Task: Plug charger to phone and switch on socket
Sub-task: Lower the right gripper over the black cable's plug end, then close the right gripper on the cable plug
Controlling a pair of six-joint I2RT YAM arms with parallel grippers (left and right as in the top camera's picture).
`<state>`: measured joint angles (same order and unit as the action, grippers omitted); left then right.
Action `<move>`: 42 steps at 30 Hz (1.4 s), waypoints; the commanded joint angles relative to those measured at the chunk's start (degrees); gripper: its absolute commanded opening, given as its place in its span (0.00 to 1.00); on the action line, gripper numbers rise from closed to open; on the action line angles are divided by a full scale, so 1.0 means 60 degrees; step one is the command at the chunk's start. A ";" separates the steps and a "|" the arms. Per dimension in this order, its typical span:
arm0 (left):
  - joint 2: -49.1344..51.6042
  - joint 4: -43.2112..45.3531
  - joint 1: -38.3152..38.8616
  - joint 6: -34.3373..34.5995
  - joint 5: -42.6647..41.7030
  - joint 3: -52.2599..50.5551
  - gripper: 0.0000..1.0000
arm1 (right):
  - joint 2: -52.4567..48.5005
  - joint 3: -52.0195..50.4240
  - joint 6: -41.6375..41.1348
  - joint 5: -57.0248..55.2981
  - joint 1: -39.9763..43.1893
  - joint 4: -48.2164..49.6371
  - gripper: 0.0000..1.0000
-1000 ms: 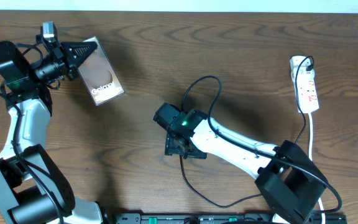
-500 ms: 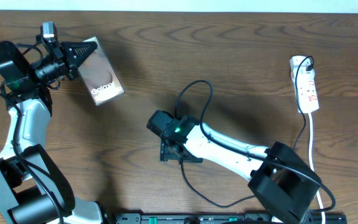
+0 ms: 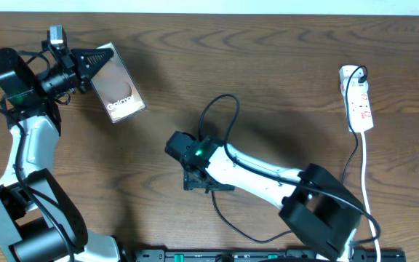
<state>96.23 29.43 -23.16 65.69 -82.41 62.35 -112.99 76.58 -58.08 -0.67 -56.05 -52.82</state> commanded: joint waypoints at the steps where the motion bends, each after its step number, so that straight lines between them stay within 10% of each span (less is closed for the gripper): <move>1: -0.0182 0.0080 -0.0011 -0.0095 -0.0117 0.0164 0.07 | -0.0488 0.0583 0.0197 -0.0211 0.0076 -0.0240 0.83; 25: -0.0182 0.0076 -0.0011 -0.0164 -0.0120 0.0164 0.06 | -0.1009 0.1093 -0.0025 -0.0379 0.0189 -0.0699 0.69; 42: -0.0182 0.0076 -0.0011 -0.0160 -0.0120 0.0164 0.07 | -0.1177 0.1082 0.0087 -0.0011 0.0404 -0.0769 0.32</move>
<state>96.23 29.41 -23.16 65.49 -82.37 62.35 -118.67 81.82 -57.84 -1.02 -53.95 -57.39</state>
